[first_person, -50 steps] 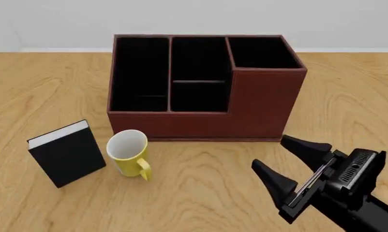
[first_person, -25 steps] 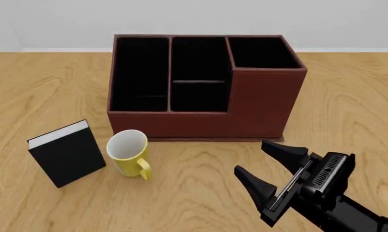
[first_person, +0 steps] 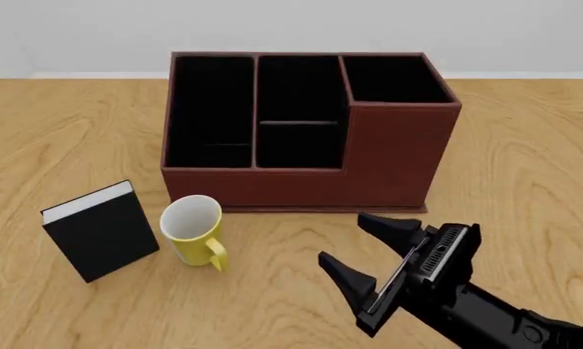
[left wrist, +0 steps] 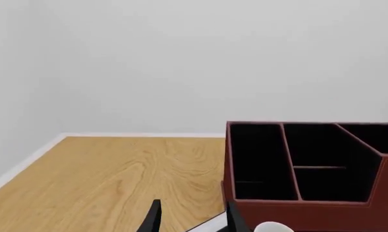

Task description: Pick up the yellow and white mug and place it to the right of the caddy.

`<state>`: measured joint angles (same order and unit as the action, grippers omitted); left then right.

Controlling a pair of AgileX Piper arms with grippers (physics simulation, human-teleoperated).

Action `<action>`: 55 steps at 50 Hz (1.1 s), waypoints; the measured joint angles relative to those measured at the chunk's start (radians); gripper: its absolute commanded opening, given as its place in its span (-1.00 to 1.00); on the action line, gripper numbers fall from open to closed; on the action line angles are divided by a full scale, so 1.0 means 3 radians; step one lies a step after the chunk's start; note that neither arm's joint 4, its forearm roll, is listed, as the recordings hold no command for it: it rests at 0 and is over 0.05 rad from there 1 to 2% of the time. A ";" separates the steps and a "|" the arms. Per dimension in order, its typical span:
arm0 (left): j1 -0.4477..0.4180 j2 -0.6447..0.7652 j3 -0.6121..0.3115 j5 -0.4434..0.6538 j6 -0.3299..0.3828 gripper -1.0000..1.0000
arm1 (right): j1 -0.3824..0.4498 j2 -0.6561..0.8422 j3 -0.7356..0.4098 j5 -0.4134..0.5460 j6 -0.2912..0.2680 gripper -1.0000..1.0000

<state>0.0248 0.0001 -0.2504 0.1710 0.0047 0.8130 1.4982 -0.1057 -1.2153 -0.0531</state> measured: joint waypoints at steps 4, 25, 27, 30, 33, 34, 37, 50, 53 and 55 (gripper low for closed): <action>0.0008 0.0000 -0.0032 0.0024 0.0006 1.00 | 0.0030 0.0086 -0.0064 -0.0005 -0.0008 1.00; 0.0050 0.0000 -0.0180 0.0122 0.0017 1.00 | 0.0181 0.0496 -0.0379 -0.0014 -0.0060 1.00; 0.0054 0.0000 -0.0191 0.0129 0.0016 1.00 | 0.0191 0.0529 -0.0405 -0.0014 -0.0065 1.00; 0.0061 0.0000 -0.0205 0.0139 0.0013 1.00 | 0.0206 0.0579 -0.0444 -0.0014 -0.0068 1.00; 0.0069 0.0000 -0.0221 0.0150 0.0006 1.00 | 0.0224 0.0628 -0.0482 -0.0014 -0.0065 1.00; 0.0071 0.0000 -0.0226 0.0153 0.0004 1.00 | 0.0230 0.0644 -0.0494 -0.0014 -0.0065 1.00; 0.0078 0.0000 -0.0238 0.0162 0.0001 1.00 | 0.0251 0.0693 -0.0532 -0.0015 -0.0065 1.00; 0.0091 0.0000 -0.0295 0.0207 -0.0009 1.00 | 0.0310 0.0903 -0.0706 -0.0015 -0.0069 1.00; 0.0092 0.0000 -0.0309 0.0216 -0.0014 1.00 | 0.0314 0.0961 -0.0750 -0.0015 -0.0068 1.00; 0.0093 0.0000 -0.0315 0.0221 -0.0017 1.00 | 0.0318 0.1001 -0.0780 -0.0015 -0.0069 1.00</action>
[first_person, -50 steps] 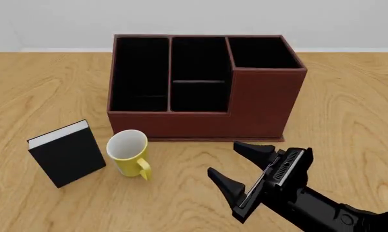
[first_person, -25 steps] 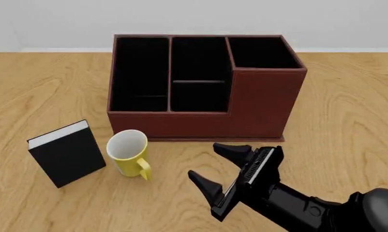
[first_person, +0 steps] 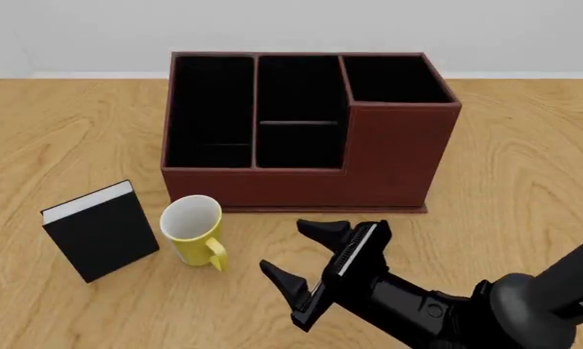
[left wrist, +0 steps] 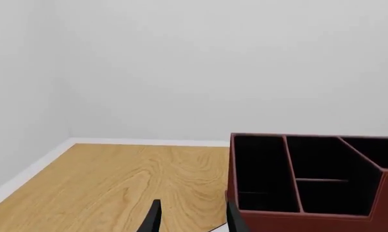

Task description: Pick up the yellow and white mug and place it to the right of the caddy.

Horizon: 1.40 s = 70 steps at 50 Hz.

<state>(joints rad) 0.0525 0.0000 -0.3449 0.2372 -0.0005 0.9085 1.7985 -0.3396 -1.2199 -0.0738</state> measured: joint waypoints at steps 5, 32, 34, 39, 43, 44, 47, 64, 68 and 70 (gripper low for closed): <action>0.0002 0.0000 -0.0014 0.0010 -0.0006 1.00 | 0.0014 0.0096 -0.0070 0.0000 -0.0006 1.00; 0.0002 0.0000 -0.0108 0.0090 0.0013 1.00 | 0.0081 0.0475 -0.0362 0.0000 -0.0015 1.00; 0.0002 0.0000 -0.0114 0.0097 0.0015 1.00 | 0.0084 0.0501 -0.0384 0.0000 -0.0015 1.00; 0.0003 0.0000 -0.0119 0.0103 0.0019 1.00 | 0.0092 0.0562 -0.0441 0.0000 -0.0020 1.00; 0.0001 0.0000 -0.0117 0.0103 0.0018 1.00 | 0.0097 0.0609 -0.0484 0.0000 -0.0020 1.00; 0.0000 0.0000 -0.0116 0.0103 0.0018 1.00 | 0.0098 0.0621 -0.0495 0.0000 -0.0020 1.00; -0.0001 0.0000 -0.0114 0.0101 0.0015 1.00 | 0.0102 0.0654 -0.0524 0.0001 -0.0021 1.00; 0.0013 0.0000 -0.0089 0.0078 -0.0006 1.00 | 0.0151 0.0872 -0.0699 0.0003 -0.0026 1.00; 0.0020 0.0000 -0.0076 0.0068 -0.0011 1.00 | 0.0161 0.0925 -0.0741 0.0003 -0.0028 1.00; 0.0024 0.0000 -0.0070 0.0063 -0.0013 1.00 | 0.0164 0.0950 -0.0761 0.0002 -0.0028 1.00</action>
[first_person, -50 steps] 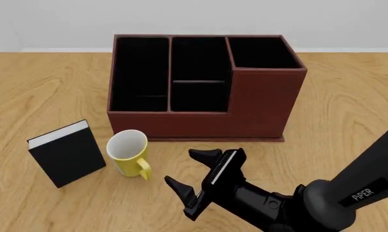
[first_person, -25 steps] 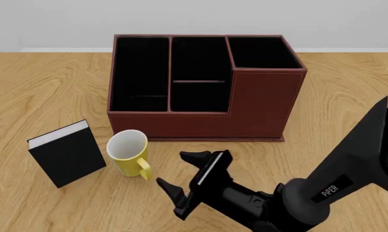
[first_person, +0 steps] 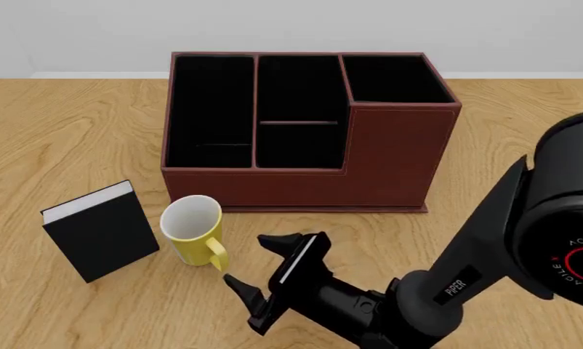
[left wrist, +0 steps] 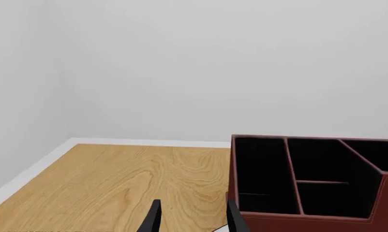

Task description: Pick up the yellow and white mug and place it to the right of the caddy.

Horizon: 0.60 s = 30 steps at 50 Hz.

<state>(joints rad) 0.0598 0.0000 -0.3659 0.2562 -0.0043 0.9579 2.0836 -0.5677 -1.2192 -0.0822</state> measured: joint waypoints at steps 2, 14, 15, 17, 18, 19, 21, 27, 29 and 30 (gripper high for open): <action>0.0006 0.0000 0.0006 -0.0003 -0.0002 1.00 | 0.0003 0.0025 -0.0020 0.0000 -0.0001 1.00; 0.0036 0.0000 0.0034 -0.0016 -0.0006 1.00 | 0.0021 0.0147 -0.0121 0.0010 -0.0026 1.00; 0.0039 0.0000 0.0038 -0.0018 -0.0007 1.00 | 0.0024 0.0152 -0.0128 0.0014 -0.0029 1.00; 0.0045 0.0000 0.0046 -0.0023 -0.0008 1.00 | 0.0029 0.0159 -0.0141 0.0022 -0.0032 1.00; 0.0049 0.0000 0.0049 -0.0024 -0.0009 1.00 | 0.0031 0.0161 -0.0148 0.0028 -0.0034 1.00; 0.0052 0.0000 0.0051 -0.0025 -0.0011 1.00 | 0.0033 0.0162 -0.0156 0.0035 -0.0035 1.00; 0.0057 0.0000 0.0054 -0.0027 -0.0012 1.00 | 0.0038 0.0162 -0.0171 0.0052 -0.0037 1.00; 0.0066 0.0000 0.0055 -0.0026 -0.0015 1.00 | 0.0056 0.0153 -0.0222 0.0105 -0.0040 1.00; 0.0069 0.0000 0.0054 -0.0025 -0.0017 1.00 | 0.0062 0.0153 -0.0237 0.0118 -0.0039 1.00; 0.0071 0.0000 0.0053 -0.0024 -0.0017 1.00 | 0.0065 0.0152 -0.0244 0.0125 -0.0039 1.00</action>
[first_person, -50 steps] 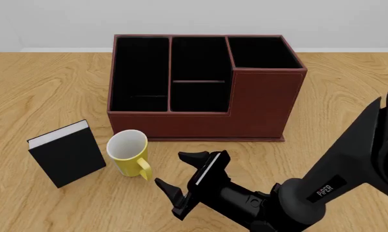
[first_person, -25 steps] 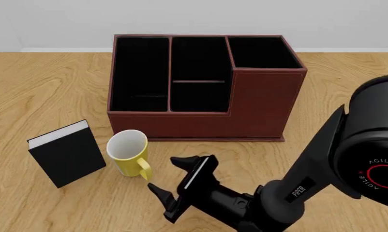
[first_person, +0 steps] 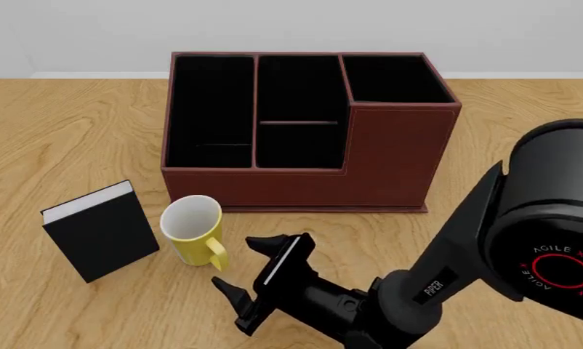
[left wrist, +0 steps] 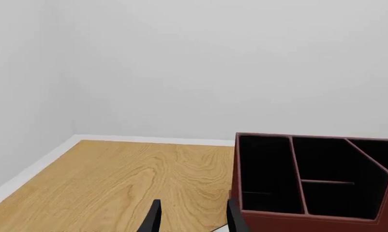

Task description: Pick up the yellow and white mug and place it to the right of the caddy.

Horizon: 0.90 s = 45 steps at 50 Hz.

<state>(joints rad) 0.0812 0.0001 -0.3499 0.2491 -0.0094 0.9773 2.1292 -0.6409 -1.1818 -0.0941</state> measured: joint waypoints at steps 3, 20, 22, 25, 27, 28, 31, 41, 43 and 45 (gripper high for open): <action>0.0004 0.0000 -0.0003 0.0002 -0.0001 1.00 | 0.0006 0.0000 -0.0021 0.0020 0.0001 1.00; 0.0018 0.0000 0.0004 -0.0005 -0.0011 1.00 | 0.0007 -0.0053 -0.0102 0.0178 -0.0014 1.00; 0.0019 0.0000 0.0008 -0.0009 -0.0012 1.00 | 0.0001 -0.0054 -0.0110 0.0190 -0.0012 1.00; 0.0018 0.0000 0.0018 -0.0016 -0.0012 1.00 | -0.0007 -0.0042 -0.0124 0.0198 -0.0008 1.00; 0.0016 0.0000 0.0022 -0.0019 -0.0011 1.00 | -0.0010 -0.0026 -0.0137 0.0200 -0.0005 1.00; 0.0016 0.0000 0.0023 -0.0020 -0.0010 1.00 | -0.0011 -0.0017 -0.0144 0.0201 -0.0004 1.00; 0.0015 0.0000 0.0024 -0.0020 -0.0008 1.00 | -0.0012 0.0009 -0.0166 0.0201 0.0000 1.00; 0.0022 0.0000 0.0034 -0.0025 -0.0004 1.00 | -0.0001 0.0098 -0.0252 0.0211 0.0010 1.00; 0.0023 0.0000 0.0037 -0.0026 -0.0003 1.00 | 0.0001 0.0122 -0.0274 0.0213 0.0012 1.00; 0.0024 0.0000 0.0038 -0.0027 -0.0002 1.00 | 0.0001 0.0145 -0.0295 0.0214 0.0015 1.00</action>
<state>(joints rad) 0.0885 0.0001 -0.3384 0.2409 -0.0101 0.9777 2.1726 -0.7293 -1.1175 -0.0895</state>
